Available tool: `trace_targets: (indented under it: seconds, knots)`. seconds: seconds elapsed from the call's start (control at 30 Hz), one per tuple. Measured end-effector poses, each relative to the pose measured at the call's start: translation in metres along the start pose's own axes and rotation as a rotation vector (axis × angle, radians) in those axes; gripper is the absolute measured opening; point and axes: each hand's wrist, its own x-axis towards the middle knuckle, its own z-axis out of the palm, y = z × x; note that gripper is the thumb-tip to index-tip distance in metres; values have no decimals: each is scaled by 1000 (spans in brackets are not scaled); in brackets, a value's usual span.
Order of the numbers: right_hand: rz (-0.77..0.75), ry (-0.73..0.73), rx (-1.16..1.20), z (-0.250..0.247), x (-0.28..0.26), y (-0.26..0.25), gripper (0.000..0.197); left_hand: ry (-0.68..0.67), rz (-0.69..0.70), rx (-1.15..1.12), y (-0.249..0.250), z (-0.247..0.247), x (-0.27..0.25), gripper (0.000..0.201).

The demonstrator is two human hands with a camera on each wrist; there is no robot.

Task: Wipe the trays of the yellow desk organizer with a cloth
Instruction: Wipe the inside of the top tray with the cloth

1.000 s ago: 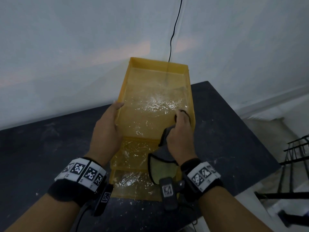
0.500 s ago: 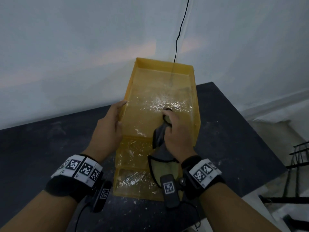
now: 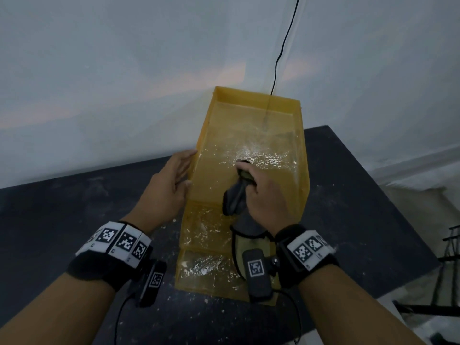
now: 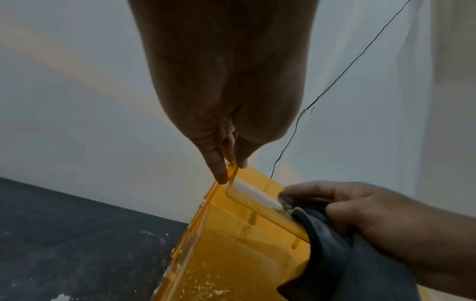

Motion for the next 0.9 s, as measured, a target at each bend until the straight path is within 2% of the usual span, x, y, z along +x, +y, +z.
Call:
trace_targets:
  seconds: [0.1,0.23,0.3,0.33,0.43,0.47,0.53,0.67,0.8,0.9]
  knots:
    - [-99,-146,-149,22,6,-4,56,-2,-10,-19,-3,-1,0,60]
    - [-281,-286,-99,34,-6,-11,51,-20,-21,-53,-6,-1,1,63]
    - [-238,-342,-4,26,-9,-9,49,-40,-20,-73,-6,-2,1,64]
    - [-189,-311,48,22,-9,-8,49,-53,-22,-82,-7,-3,2,64]
    - [-59,-49,79,17,5,-4,53,-98,-36,-85,-8,-8,4,68]
    - [-35,-29,51,19,11,-6,56,-117,-41,-90,-8,-9,4,70]
    - [-24,-98,-10,30,21,-16,55,-143,-54,-109,-9,-11,5,73]
    - [-168,-200,-83,56,16,-33,35,-173,-94,-145,-12,-16,7,90]
    - [-206,-280,-90,43,11,-21,29,-194,-114,-175,-12,-17,6,99]
    - [-266,-421,-74,29,4,-18,27,-199,-129,-196,-11,-16,5,100]
